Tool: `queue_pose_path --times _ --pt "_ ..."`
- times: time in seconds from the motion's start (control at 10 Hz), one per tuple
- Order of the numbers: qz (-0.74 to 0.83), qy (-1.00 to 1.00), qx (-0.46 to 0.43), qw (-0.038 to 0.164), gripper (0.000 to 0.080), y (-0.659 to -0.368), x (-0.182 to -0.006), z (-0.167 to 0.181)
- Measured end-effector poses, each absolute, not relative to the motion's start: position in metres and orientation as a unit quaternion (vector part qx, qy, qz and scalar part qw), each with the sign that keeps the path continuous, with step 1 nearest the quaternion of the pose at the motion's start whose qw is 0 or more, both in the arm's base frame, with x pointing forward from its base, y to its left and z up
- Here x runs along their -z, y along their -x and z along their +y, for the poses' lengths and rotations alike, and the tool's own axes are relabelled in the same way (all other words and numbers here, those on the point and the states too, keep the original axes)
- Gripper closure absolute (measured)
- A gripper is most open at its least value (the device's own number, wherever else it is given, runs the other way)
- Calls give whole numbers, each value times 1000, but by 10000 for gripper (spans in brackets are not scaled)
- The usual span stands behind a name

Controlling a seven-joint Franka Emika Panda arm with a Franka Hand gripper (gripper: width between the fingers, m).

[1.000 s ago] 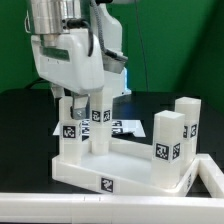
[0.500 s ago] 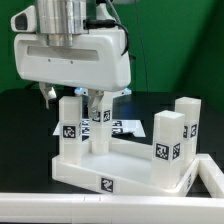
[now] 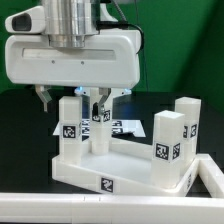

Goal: Assemble desk

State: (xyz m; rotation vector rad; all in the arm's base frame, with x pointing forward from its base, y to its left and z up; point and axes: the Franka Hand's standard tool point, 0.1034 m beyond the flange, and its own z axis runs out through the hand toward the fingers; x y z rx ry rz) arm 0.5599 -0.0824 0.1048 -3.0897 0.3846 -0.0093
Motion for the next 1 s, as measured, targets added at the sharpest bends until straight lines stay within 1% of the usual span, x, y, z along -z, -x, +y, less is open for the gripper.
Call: queue_pose_path --times 0.2,0.4,0.5,0.6,0.9,1.0 --pt "66 998 3 11 150 -560 -105 -85" --pt "68 998 3 11 422 -560 -105 -86" --pt "68 998 3 11 422 -560 -105 -86" --pt "68 998 4 11 512 -560 -105 -86" --pt "81 997 3 11 512 -560 -105 -86" --pt "131 991 4 15 512 -560 -105 -86"
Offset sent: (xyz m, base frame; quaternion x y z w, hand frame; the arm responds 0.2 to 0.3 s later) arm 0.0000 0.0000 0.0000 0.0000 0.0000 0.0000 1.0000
